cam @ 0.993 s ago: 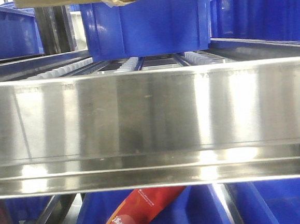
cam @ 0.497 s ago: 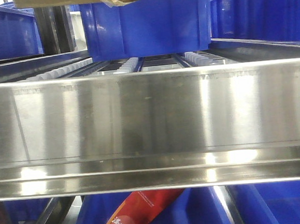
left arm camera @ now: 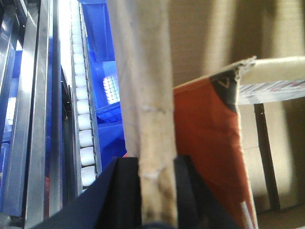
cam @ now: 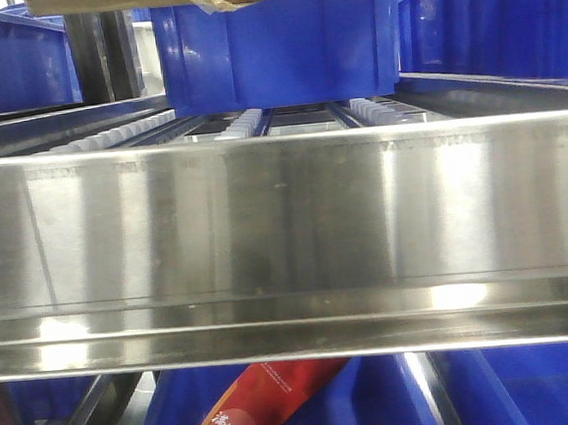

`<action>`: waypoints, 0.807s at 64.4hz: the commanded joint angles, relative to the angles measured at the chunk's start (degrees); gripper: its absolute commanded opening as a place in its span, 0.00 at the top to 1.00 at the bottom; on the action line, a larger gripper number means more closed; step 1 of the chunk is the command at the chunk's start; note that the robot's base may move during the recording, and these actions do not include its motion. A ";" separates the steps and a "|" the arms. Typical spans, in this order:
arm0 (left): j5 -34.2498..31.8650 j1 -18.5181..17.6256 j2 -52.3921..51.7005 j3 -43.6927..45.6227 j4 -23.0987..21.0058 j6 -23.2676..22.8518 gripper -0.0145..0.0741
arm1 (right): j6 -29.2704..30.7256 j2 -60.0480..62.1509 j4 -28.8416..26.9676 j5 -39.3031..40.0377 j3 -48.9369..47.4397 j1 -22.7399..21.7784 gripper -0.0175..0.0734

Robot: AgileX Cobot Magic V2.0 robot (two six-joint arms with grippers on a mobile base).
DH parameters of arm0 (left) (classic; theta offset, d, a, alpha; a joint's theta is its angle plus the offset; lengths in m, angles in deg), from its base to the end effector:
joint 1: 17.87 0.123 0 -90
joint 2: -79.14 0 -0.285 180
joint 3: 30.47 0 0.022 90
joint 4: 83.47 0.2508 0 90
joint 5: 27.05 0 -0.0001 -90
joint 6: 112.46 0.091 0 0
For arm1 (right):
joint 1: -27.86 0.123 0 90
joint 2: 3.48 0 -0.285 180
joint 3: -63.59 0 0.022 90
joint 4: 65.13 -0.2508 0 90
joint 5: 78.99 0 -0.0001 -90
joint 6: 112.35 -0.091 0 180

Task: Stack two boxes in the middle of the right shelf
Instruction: 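Lower the stacked boxes with both grippers onto the middle shelf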

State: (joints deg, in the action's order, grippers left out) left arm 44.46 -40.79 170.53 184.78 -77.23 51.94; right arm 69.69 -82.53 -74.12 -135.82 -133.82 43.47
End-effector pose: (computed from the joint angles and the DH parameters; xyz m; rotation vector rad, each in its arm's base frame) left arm 0.2566 -0.0983 0.5107 0.1244 2.2288 -0.2351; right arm 0.2237 0.0749 0.4987 -0.3104 2.0509 0.3342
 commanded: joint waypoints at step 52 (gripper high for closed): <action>-1.55 -0.15 6.51 -8.34 5.90 0.00 0.85 | 0.49 -9.14 -2.15 -0.37 8.00 -0.27 0.70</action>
State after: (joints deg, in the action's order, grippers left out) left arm 45.40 -40.79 177.23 176.39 -72.55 51.94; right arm 69.48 -91.11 -77.25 -135.04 -126.05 43.47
